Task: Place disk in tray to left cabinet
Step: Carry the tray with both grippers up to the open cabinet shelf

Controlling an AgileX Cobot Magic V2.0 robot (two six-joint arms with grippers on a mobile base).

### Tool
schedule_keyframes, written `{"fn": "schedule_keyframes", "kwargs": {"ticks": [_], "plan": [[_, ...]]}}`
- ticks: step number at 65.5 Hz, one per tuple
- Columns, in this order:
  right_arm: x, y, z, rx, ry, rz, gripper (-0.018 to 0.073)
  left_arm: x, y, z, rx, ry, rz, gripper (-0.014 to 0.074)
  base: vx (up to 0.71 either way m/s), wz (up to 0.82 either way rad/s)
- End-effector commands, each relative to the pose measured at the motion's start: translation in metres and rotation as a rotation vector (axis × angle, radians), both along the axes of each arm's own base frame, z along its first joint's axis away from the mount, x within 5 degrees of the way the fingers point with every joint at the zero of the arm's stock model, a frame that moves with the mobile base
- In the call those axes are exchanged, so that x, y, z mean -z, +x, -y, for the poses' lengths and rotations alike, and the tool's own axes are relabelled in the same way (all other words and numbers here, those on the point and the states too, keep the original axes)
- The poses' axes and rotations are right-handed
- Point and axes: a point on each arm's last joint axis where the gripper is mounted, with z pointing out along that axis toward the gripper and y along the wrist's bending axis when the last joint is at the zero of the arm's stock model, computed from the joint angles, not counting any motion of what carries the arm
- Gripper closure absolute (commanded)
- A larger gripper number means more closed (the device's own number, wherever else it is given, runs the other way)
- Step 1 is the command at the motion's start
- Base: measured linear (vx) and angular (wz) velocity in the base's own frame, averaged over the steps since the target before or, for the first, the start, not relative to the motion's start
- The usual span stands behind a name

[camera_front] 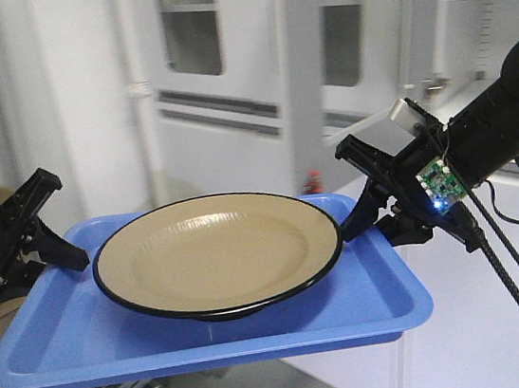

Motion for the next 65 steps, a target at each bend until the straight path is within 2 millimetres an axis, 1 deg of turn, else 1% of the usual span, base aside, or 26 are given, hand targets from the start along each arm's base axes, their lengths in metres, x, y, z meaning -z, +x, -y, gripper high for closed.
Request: {"fn": "schedule_keyframes", "kwargs": {"ticks": [1,37,51,65], "plan": [[-0.0448,-0.0204,-0.0163,-0.031,0.205,0.073,0.0561,-0.0387,-0.0199,0.022,0.057,-0.211,0.05,0.0596,0.19,-0.72],[-0.0448,-0.0204,-0.0163,-0.031,0.205,0.074,0.0561,-0.0387,-0.0199,0.022,0.057,-0.211,0.05,0.0596,0.17,-0.66],[-0.0448,-0.0204,-0.0163,-0.031,0.205,0.074,0.0561,-0.0387,-0.0199,0.022,0.057,-0.211,0.05,0.0596,0.15,-0.51],[-0.0448,-0.0204,-0.0163,-0.031,0.205,0.074,0.0561,-0.0387,-0.0199,0.022,0.057,-0.211,0.05,0.0596,0.17,-0.35]]}}
